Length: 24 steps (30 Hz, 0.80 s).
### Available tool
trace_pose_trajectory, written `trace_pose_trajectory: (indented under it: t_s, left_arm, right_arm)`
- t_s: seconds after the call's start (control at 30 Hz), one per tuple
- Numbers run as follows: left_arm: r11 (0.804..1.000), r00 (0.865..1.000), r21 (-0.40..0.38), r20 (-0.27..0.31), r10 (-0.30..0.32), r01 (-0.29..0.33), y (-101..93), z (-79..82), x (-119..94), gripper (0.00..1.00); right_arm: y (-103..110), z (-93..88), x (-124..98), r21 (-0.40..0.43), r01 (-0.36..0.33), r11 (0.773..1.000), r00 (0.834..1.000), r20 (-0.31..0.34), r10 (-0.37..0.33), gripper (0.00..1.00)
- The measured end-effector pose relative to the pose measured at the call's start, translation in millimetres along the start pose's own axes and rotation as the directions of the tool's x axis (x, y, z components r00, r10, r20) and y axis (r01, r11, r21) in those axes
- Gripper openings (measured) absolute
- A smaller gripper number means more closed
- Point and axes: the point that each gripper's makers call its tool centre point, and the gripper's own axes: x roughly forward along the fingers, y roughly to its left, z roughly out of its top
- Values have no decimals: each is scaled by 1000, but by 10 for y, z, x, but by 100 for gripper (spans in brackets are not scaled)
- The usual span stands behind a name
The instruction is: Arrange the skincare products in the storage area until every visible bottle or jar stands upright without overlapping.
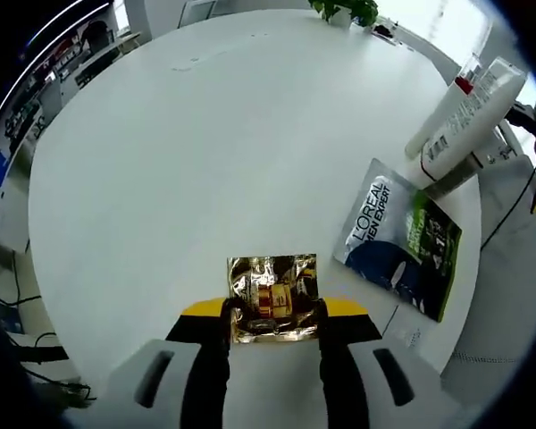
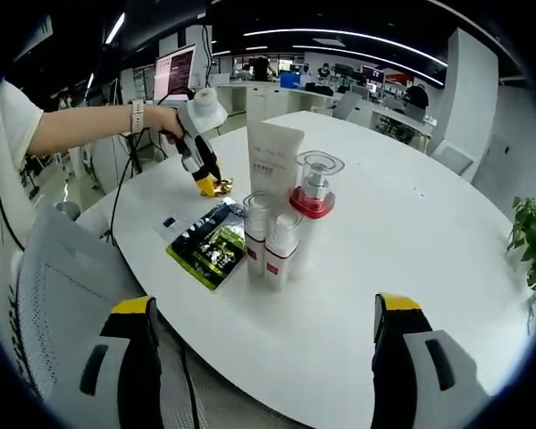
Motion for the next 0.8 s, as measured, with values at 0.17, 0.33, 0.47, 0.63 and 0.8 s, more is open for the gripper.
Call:
trace_pose_trajectory:
  t_s: [0.17,0.33,0.47,0.63,0.8]
  left_arm:
    - [999,1000,28,-15,-25,25,-53,-27,-18,34]
    - [995,999,85,-36,-39,42,-171,-94,-50,34]
    - [992,997,121,-62,-38,45,-208,-115,-56,34]
    - [982,995,180,-90,-41,56,-301,-150,-65,34]
    - [969,994,236,-100,-43,66,-357,-173,-78,34]
  right_arm:
    - [2,3,-3,0,0,1000,1000,2,0,100]
    - [3,-2,-7,1,1,1000,1000,2,-1,100]
    - [12,-9,-6,1,0,1000,1000,-1,0,100]
    - [33,-3,-9,1,-5,1000,1000,2,5,100]
    - [26,-9,-12,0,-3,1000,1000,0,3,100]
